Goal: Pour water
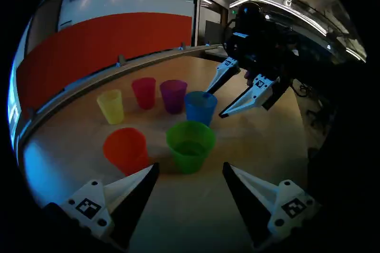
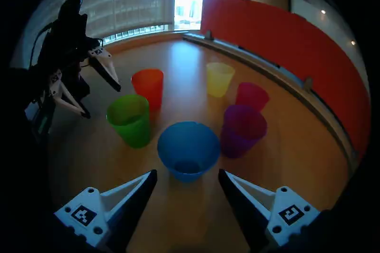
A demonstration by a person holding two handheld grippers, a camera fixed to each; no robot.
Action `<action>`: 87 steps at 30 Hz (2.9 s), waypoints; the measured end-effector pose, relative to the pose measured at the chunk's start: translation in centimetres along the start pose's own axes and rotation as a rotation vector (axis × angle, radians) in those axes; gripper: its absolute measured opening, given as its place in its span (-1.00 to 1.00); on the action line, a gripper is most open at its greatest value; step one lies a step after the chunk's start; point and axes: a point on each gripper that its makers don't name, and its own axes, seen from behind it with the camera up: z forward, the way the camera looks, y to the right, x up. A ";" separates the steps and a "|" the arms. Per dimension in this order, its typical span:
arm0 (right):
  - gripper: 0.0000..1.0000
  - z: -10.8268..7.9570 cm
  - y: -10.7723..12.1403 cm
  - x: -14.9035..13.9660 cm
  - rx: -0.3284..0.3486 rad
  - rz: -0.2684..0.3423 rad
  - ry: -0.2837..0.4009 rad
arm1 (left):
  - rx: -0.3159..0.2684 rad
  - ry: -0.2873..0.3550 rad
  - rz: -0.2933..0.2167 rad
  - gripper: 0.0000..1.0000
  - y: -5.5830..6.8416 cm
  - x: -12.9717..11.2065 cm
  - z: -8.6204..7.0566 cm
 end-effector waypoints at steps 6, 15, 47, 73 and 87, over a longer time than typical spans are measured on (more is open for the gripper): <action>1.00 -1.3 -0.3 -0.5 -0.027 0.041 0.022 | 0.070 0.021 -0.041 0.99 -1.7 -0.6 -1.1; 1.00 -3.7 0.0 -1.5 -0.078 0.094 0.052 | 0.158 0.062 -0.059 0.99 -3.1 -0.8 -3.2; 1.00 -9.7 5.4 0.4 -0.450 0.268 0.321 | 0.621 0.349 -0.163 0.99 -10.8 1.4 -11.3; 1.00 -17.9 10.9 2.0 -0.849 0.439 0.691 | 0.868 0.558 -0.218 0.99 -13.1 4.6 -15.6; 1.00 -17.5 11.0 1.6 -0.874 0.420 0.666 | 0.873 0.559 -0.209 0.98 -13.3 4.9 -14.6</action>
